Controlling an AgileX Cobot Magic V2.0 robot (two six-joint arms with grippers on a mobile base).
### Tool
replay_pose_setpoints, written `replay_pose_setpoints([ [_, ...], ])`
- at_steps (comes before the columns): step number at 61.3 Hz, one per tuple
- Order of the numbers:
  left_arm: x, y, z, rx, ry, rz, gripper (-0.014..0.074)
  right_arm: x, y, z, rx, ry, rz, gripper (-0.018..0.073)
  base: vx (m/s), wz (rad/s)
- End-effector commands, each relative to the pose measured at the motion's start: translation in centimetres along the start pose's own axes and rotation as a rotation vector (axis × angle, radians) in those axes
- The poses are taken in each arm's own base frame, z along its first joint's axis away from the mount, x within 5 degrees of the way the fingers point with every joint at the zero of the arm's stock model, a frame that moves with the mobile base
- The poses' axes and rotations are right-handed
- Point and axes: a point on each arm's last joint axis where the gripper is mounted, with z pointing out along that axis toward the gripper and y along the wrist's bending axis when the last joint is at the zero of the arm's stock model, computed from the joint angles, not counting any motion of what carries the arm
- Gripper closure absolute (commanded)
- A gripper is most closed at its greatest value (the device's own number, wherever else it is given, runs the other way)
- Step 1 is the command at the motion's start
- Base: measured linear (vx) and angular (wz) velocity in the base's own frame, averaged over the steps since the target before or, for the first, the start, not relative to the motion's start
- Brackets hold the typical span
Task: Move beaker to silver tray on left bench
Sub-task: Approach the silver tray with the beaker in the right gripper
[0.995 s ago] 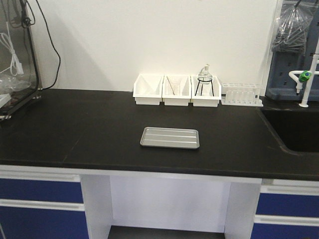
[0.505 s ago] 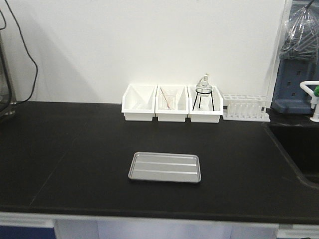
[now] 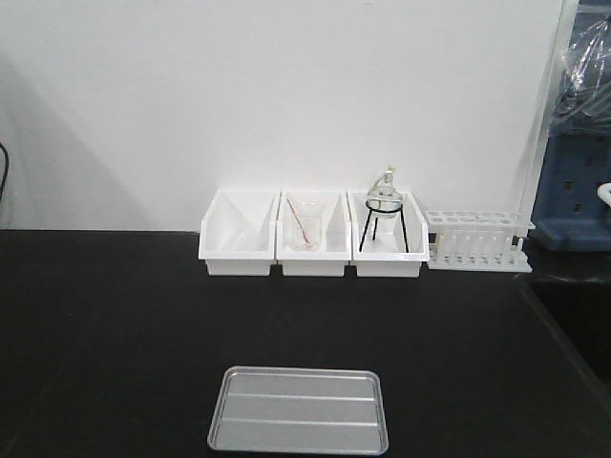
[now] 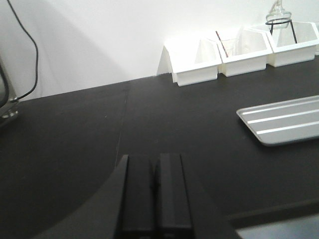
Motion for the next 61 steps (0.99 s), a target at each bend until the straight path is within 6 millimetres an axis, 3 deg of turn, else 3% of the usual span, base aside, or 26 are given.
replay_pose_setpoints([
  [1, -0.14, -0.1, 0.03, 0.006, -0.072, -0.011, 0.0595, -1.63, 0.29, -0.16, -0.035, -0.075, -0.007, 0.0571, 0.34, -0.09],
  [27, -0.14, -0.1, 0.03, 0.006, -0.072, -0.011, 0.0595, -1.63, 0.29, -0.16, -0.035, -0.075, -0.007, 0.0571, 0.23, -0.13],
  [61, -0.14, -0.1, 0.03, 0.006, -0.072, -0.011, 0.0595, -1.86, 0.57, -0.16, -0.067, -0.101, -0.004, 0.0571, 0.04, -0.03],
])
